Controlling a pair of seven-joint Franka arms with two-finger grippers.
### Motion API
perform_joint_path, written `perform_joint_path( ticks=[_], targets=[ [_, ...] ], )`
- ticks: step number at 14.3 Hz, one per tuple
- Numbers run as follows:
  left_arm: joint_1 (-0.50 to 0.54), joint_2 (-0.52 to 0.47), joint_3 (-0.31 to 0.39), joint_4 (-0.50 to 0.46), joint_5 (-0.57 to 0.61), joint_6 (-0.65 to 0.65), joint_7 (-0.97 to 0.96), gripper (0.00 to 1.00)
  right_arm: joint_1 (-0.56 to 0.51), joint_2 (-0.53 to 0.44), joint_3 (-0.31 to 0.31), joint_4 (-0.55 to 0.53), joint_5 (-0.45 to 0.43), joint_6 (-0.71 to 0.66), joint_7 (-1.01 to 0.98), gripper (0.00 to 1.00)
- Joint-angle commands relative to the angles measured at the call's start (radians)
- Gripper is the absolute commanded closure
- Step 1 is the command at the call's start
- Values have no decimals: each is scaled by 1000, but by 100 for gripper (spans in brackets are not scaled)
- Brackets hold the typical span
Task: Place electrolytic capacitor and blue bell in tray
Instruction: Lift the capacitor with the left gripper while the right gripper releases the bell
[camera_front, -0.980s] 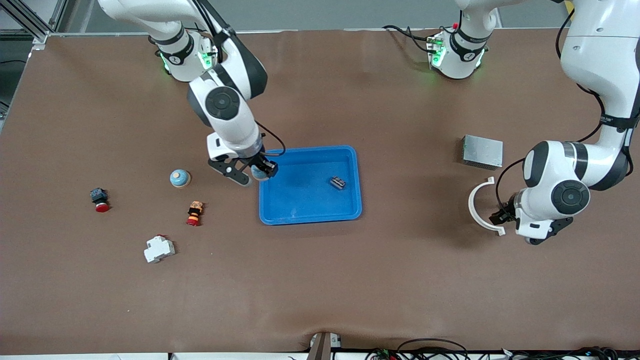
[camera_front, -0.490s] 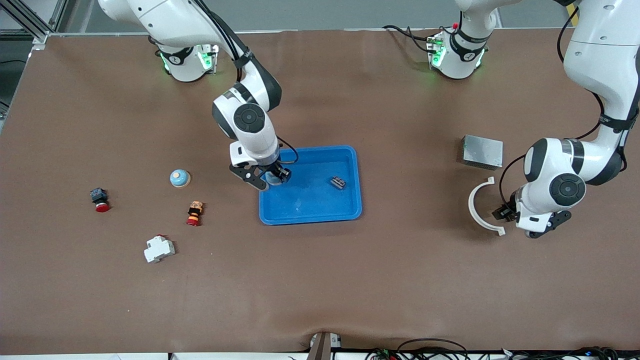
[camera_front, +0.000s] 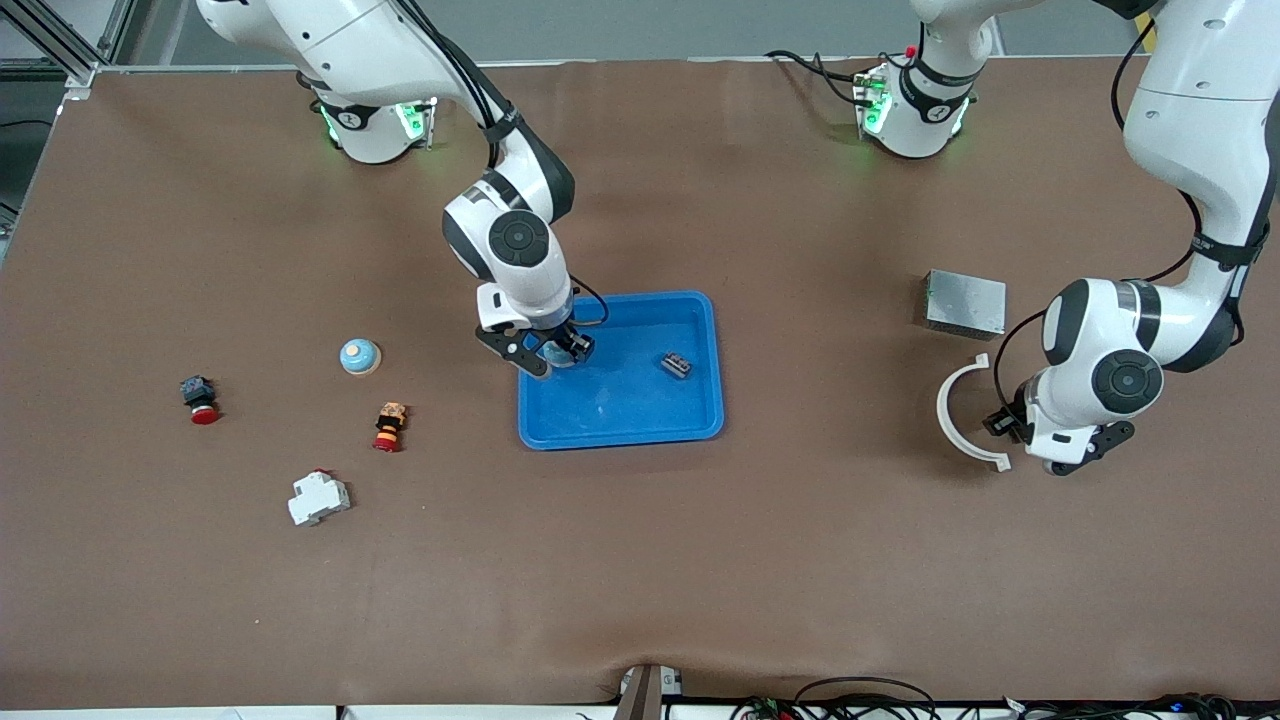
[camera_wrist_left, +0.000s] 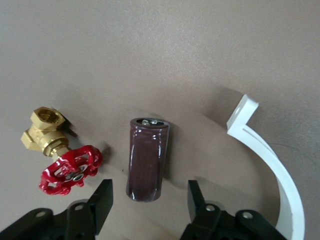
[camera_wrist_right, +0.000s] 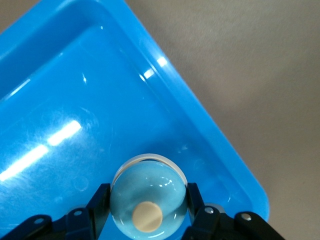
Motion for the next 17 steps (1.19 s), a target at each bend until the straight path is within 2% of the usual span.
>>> perform_joint_path(
  ticks=[1,2,3,4,5,8,9,10,11,14,17],
  targets=[
    [12,13,-6,3,27,21,-3,39,33,28,-17,27,-24,17,53,100],
    [15,15,-6,1,27,24,0,45,39,42,-17,41,-27,20,73,100],
    [15,15,-8,1,27,24,0,59,48,57,-17,53,-33,20,92,100],
    [15,7,-8,0,27,22,-2,77,51,68,-17,64,-42,20,109,100],
    [12,-2,-9,1,27,12,-6,100,53,79,-17,72,-56,20,121,100],
    [7,-57,-28,3,19,-39,-6,100,51,96,-17,78,-88,28,143,100],
    [9,-78,-45,1,14,-62,-5,100,50,96,-17,78,-90,25,141,88],
    [9,-104,-69,3,8,-95,-8,100,41,94,-17,78,-90,20,141,17],
    [11,-127,-100,4,-10,-120,-11,100,41,94,-17,78,-90,19,136,0],
    [11,-189,-196,3,-44,-166,-17,100,33,82,-17,106,-88,-4,113,0],
    [7,-197,-296,6,-45,-171,-74,100,-11,51,-14,176,-81,-168,-15,0]
  ],
)
